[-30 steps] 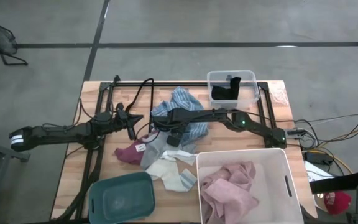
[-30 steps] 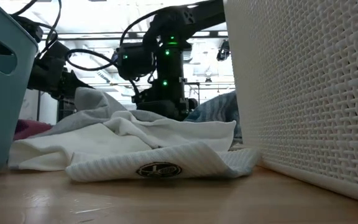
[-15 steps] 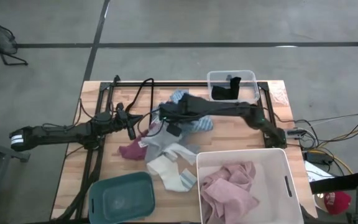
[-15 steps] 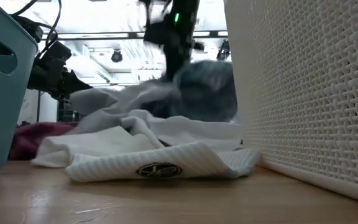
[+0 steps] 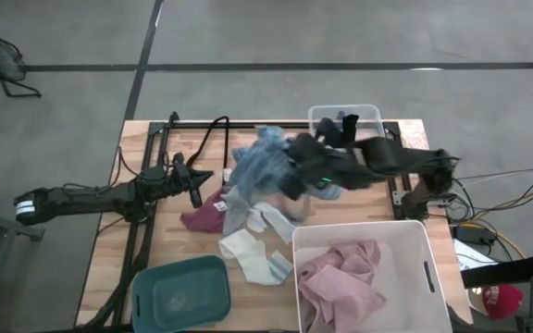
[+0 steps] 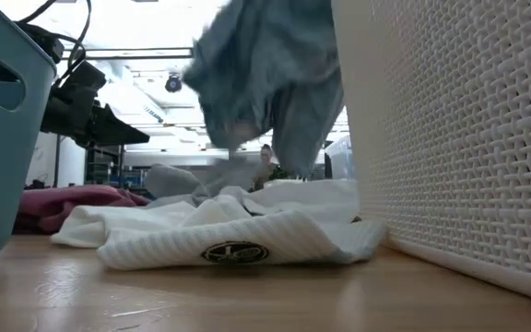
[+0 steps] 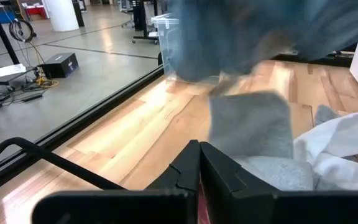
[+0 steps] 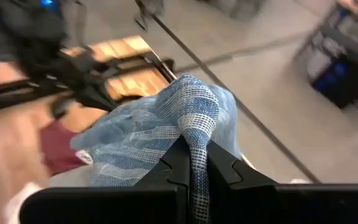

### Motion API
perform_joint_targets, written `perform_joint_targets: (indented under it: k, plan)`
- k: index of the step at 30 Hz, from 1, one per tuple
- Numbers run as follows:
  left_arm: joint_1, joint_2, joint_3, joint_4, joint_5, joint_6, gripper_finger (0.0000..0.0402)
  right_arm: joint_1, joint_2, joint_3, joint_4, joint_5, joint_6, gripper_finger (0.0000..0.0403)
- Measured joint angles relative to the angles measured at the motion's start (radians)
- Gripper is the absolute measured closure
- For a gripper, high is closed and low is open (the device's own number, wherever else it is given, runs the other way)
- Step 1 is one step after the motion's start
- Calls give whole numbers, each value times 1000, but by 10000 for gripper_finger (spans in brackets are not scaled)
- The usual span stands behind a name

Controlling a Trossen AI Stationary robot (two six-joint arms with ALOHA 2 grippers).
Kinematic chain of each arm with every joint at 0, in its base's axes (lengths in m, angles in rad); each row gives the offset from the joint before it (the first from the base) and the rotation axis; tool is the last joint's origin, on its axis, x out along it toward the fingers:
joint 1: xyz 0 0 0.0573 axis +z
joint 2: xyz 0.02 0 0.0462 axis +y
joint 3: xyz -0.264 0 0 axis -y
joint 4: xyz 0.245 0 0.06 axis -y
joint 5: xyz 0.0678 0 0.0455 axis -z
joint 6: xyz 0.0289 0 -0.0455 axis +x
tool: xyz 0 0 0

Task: Pick & Place Cloths
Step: Put the blue shirt into the white bin

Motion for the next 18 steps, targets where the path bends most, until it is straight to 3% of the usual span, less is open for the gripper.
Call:
perform_joint_targets:
  k: [3,8,11,18]
  plan:
    - [0,0,0,-1,0,0,388,86,-71,-1,2,9,-64,391]
    - [0,0,0,-2,0,0,388,256,-194,-1,3,47,-14,391]
    - [0,0,0,-6,0,0,388,383,-259,-1,5,20,62,391]
    - [0,0,0,-8,0,0,388,711,-337,-1,-58,98,327,391]
